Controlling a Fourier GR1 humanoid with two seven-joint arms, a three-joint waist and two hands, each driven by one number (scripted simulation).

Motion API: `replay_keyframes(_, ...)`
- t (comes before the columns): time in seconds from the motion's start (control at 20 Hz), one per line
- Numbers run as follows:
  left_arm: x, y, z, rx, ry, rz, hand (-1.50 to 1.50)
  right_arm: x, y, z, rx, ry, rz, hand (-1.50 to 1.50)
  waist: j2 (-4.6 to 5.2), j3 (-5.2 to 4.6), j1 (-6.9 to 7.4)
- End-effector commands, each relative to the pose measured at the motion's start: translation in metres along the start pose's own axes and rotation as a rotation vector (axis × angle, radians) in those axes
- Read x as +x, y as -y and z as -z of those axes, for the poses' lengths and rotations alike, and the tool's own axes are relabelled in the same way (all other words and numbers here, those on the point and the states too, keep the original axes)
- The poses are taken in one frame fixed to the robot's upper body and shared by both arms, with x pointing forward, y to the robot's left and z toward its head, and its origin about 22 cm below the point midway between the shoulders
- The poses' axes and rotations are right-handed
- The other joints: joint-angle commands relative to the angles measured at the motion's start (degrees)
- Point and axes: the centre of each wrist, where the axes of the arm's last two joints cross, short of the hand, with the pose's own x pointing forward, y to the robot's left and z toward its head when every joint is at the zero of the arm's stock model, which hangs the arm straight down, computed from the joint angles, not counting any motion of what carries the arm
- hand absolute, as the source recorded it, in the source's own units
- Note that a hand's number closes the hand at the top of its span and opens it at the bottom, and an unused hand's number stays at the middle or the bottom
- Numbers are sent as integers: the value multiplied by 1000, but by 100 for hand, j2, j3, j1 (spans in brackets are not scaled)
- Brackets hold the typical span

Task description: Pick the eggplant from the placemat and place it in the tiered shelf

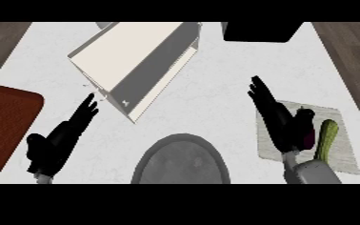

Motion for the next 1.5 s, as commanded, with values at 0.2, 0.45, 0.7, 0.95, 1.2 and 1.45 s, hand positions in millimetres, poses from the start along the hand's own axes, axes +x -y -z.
replay_keyframes(0.2,-18,-15,-9,145,-62,25,0,-2,167,-55,-803,-268,-412,-150,73,121,-608)
replay_keyframes(0.45,-24,-10,-12,136,-92,12,0,-18,218,-100,-1302,-462,-399,150,89,163,-524)
replay_keyframes(0.7,-30,9,19,83,-86,36,0,-2,169,-109,-1169,-322,-346,-150,91,195,-127)
replay_keyframes(0.95,-34,3,20,70,-77,18,0,55,159,-88,-1009,-346,-407,-150,102,191,-38)
replay_keyframes(1.2,-13,18,33,43,-58,29,0,85,131,-67,-844,-608,-421,-150,140,176,118)
replay_keyframes(1.45,-24,23,32,31,-45,51,0,85,161,-74,-861,-961,-803,-150,221,146,341)
